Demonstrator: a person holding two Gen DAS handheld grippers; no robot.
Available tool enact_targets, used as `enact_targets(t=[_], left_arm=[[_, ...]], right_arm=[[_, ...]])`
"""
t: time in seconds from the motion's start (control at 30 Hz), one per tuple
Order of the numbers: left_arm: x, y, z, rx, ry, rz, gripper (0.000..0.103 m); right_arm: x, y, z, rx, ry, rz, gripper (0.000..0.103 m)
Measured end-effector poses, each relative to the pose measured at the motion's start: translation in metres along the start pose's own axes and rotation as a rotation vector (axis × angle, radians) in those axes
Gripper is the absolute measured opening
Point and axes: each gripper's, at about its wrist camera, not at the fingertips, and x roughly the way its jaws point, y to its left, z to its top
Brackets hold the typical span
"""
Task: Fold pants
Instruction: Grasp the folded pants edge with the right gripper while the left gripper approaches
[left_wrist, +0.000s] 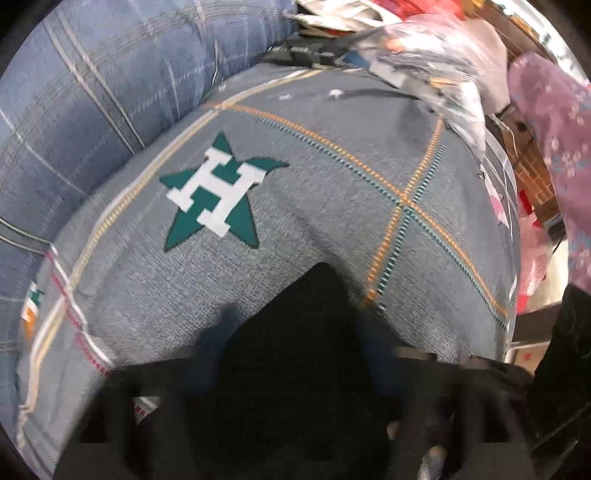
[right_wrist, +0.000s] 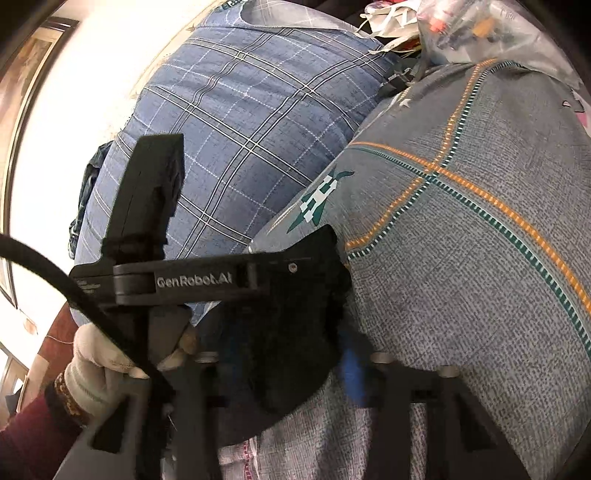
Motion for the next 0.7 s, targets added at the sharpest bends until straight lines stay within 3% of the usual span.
enact_targets(t=[0.03,0.1,0.27,0.47,0.7], left_arm=[[-0.006,-0.001,-0.001,-0.002,-0.006,-0.006,0.026],[-0.022,-0.002,-0.007,0.002,-0.045,-0.022,0.022],[-0.068,0.008,-0.027,-0.045,-0.149,-0.073,0.020],[-0.140,0.041,-0.069,-0.165,-0.304,-0.187,0.020],[-0.213,0.113,-0.170,-0.379,-0.481,-0.258,0.020]], right_arm=[[-0.002,0.000,0.001,-0.001,0.001,0.003,0.021],[-0.008,0.003,0.002,0.010,0.003,0.016,0.017],[-0.023,0.038,0.004,-0.032,0.003,0.067,0.014],[-0.034,0.106,-0.005,-0.124,0.029,0.161,0.014],[-0.020,0.194,-0.042,-0.272,0.125,0.246,0.013]])
